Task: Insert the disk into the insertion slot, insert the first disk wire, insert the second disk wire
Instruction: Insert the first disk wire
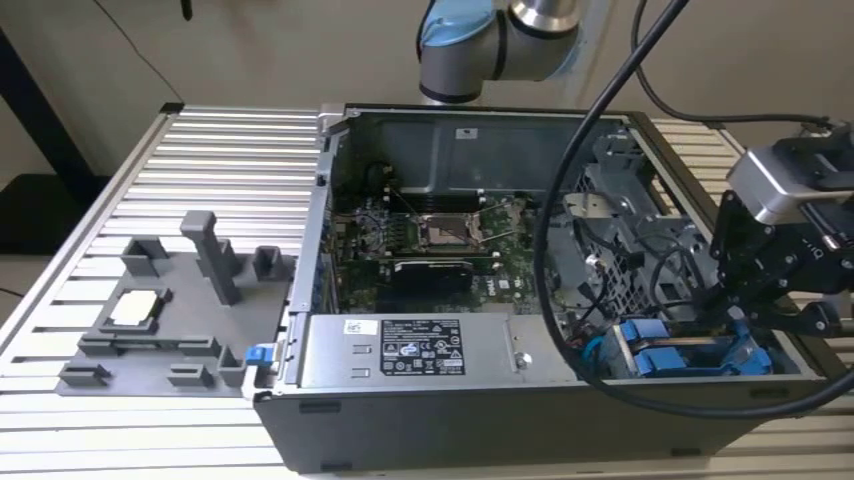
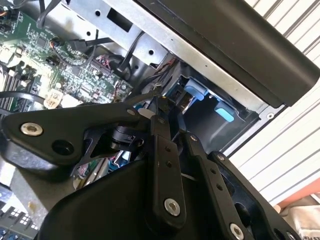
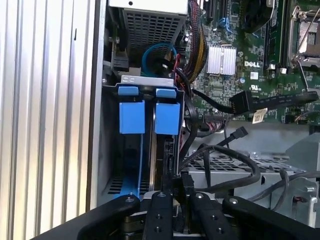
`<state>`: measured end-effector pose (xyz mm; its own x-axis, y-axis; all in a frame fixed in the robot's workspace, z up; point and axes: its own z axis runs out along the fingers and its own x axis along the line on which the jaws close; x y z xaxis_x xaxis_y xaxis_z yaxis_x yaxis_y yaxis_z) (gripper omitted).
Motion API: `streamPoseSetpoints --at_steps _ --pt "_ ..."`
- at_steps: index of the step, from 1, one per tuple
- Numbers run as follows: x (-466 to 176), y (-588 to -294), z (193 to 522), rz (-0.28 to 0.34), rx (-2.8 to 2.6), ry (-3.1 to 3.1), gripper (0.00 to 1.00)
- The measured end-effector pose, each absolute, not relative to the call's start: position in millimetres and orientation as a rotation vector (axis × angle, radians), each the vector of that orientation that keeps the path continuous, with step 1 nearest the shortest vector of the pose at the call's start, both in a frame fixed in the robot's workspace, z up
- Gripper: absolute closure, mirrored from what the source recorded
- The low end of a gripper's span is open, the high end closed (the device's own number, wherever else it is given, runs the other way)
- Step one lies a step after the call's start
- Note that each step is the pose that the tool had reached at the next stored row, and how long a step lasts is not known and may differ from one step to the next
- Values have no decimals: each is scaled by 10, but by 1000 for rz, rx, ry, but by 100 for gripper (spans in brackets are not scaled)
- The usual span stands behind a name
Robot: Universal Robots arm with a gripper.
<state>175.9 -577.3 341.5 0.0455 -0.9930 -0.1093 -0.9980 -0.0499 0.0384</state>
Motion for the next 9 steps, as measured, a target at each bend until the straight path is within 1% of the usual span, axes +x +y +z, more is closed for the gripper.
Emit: streamPoseSetpoints --at_steps 9 --pt "1764 -5772 3402 163 -2219 2149 81"
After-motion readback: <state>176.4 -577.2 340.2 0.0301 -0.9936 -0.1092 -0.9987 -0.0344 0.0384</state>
